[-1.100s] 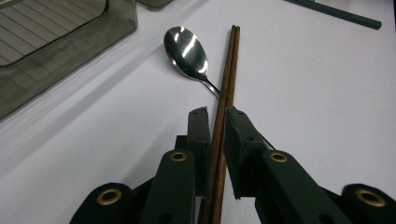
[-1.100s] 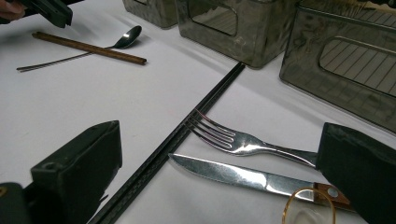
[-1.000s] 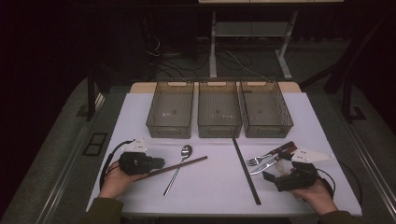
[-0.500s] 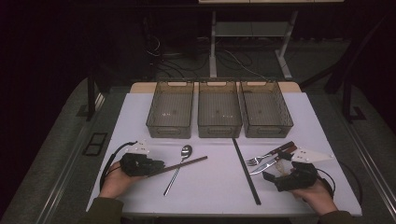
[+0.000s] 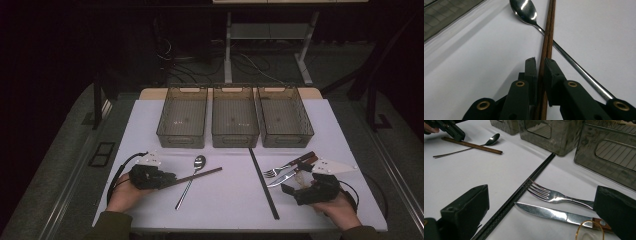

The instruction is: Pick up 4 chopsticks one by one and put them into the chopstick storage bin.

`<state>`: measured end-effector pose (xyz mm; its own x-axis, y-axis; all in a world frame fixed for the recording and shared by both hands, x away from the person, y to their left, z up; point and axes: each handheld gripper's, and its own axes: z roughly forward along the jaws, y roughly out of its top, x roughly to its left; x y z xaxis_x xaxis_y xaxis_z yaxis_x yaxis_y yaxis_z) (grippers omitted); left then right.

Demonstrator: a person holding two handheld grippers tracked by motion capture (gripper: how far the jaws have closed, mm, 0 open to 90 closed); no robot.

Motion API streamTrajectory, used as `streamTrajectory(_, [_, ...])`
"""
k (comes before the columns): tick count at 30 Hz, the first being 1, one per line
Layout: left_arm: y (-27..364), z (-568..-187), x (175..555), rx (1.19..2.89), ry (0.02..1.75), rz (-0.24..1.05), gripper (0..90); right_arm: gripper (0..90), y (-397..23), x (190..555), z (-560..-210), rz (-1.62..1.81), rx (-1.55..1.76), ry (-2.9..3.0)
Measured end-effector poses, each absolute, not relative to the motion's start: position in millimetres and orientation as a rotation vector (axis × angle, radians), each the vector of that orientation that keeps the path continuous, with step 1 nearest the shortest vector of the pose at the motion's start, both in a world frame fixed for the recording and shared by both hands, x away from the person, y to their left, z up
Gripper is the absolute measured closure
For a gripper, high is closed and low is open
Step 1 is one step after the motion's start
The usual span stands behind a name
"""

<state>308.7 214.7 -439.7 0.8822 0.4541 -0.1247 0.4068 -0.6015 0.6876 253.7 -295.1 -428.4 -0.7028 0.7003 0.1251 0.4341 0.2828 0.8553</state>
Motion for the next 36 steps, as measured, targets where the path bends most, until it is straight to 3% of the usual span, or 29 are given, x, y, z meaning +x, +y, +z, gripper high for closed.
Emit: streamTrajectory(36, [211.3,-444.3,308.3,2.326,0.556,0.110,84.6,0.5,-294.8,254.1,-428.7,1.385,1.034,2.285])
